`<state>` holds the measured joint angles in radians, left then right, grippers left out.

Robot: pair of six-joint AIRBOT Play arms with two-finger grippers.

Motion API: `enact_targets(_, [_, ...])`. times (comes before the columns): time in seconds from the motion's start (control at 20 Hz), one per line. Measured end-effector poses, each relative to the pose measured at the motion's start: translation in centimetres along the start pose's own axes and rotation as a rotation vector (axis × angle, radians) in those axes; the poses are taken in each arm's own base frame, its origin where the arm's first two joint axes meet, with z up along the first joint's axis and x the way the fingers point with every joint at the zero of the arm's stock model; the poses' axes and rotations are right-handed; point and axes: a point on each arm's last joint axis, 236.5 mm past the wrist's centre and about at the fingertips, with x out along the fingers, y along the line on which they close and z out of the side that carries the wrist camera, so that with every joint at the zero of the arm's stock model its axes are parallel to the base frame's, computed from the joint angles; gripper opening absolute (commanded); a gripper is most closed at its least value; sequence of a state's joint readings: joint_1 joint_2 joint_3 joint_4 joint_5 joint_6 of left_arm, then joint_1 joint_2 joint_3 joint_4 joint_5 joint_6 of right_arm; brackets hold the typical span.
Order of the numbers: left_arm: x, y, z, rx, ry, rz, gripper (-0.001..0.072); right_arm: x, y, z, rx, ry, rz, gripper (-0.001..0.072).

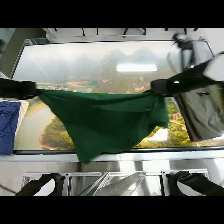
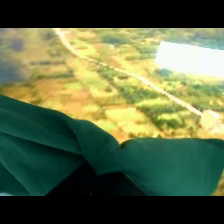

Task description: Fold the shirts.

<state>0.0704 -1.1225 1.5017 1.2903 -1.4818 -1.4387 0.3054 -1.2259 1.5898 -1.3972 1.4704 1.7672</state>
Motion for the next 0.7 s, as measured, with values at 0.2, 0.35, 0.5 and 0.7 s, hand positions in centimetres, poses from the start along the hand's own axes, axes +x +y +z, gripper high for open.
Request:
enact_targets(0.2, [8.5, 1.4, 2.5, 0.030, 0.031, -0.009, 0.0015, 9.9, -2.2, 3.2, 0.036, 0.009, 0.094, 0.0022])
enact_targets(0.35, [13.5, 2.1, 4.6, 0.043, 0.036, -0.012, 0.0015, 14.6, -3.3, 6.4, 0.089, -0.078, 0.184, 0.0022])
enact_targets(0.5, [16.6, 2.3, 5.9, 0.055, 0.054, -0.018, 0.0015, 16.6, -4.4, 9.7, 0.126, -0.205, 0.218, 0.0024])
enact_targets(0.7, [17.3, 2.6, 7.4, 0.064, 0.049, -0.019, 0.0709, 16.7, -5.7, 13.0, 0.125, -0.345, 0.206, 0.0713])
